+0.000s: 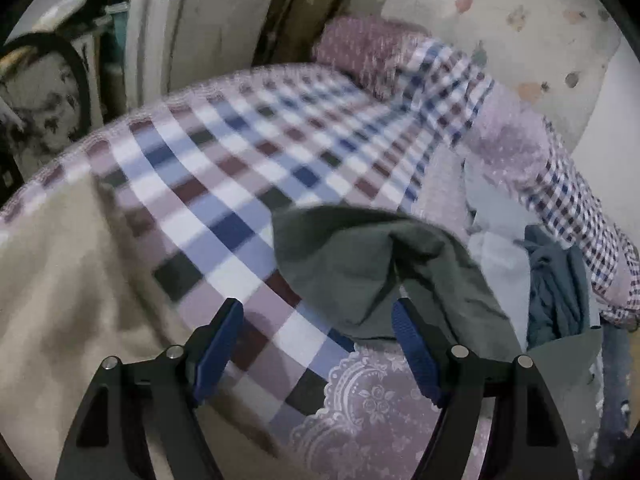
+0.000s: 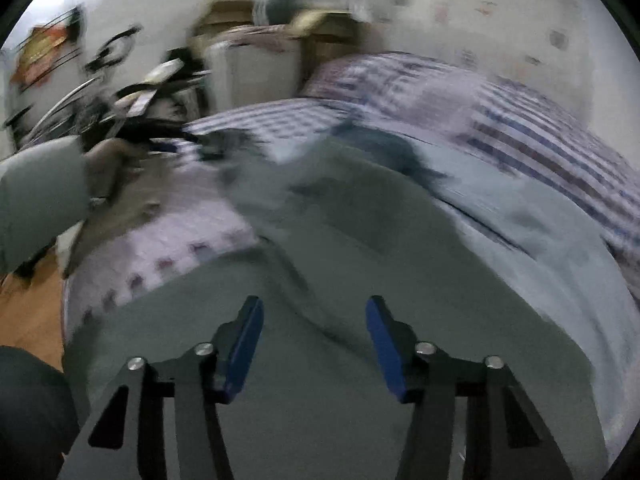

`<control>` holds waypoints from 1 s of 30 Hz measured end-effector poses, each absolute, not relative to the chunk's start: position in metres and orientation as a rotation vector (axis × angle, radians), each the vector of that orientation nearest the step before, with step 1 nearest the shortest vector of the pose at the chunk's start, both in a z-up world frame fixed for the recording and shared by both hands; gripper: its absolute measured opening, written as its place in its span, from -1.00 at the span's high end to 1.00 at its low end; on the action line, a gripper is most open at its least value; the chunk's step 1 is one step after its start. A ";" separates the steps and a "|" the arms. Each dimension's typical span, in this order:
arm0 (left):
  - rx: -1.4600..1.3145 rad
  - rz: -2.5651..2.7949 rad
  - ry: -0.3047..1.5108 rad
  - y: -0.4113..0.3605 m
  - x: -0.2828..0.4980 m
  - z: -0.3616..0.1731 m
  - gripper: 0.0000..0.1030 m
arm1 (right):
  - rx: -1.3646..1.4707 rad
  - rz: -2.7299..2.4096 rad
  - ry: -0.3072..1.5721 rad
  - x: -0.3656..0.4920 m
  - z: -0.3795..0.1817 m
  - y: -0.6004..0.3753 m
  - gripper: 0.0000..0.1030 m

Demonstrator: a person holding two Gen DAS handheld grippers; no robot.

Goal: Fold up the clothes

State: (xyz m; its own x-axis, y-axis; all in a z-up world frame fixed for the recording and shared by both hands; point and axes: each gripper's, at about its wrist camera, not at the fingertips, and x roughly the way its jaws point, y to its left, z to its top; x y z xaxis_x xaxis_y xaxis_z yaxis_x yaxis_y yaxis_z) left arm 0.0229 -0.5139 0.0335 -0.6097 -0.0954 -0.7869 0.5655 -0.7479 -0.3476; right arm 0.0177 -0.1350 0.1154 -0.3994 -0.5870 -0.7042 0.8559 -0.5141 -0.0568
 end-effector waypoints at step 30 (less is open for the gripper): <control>0.919 -2.437 1.048 -0.581 0.105 0.142 0.97 | 0.931 -2.063 0.369 -0.129 0.138 -0.299 0.82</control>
State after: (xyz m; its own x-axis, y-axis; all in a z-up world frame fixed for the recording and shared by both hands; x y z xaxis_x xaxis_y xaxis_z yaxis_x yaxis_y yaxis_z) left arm 0.1049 -0.5813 0.1416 -0.7361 -0.0473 -0.6752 0.5226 -0.6738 -0.5225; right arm -0.1290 -0.2994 0.1377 -0.3870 -0.5662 -0.7278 0.7836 -0.6180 0.0641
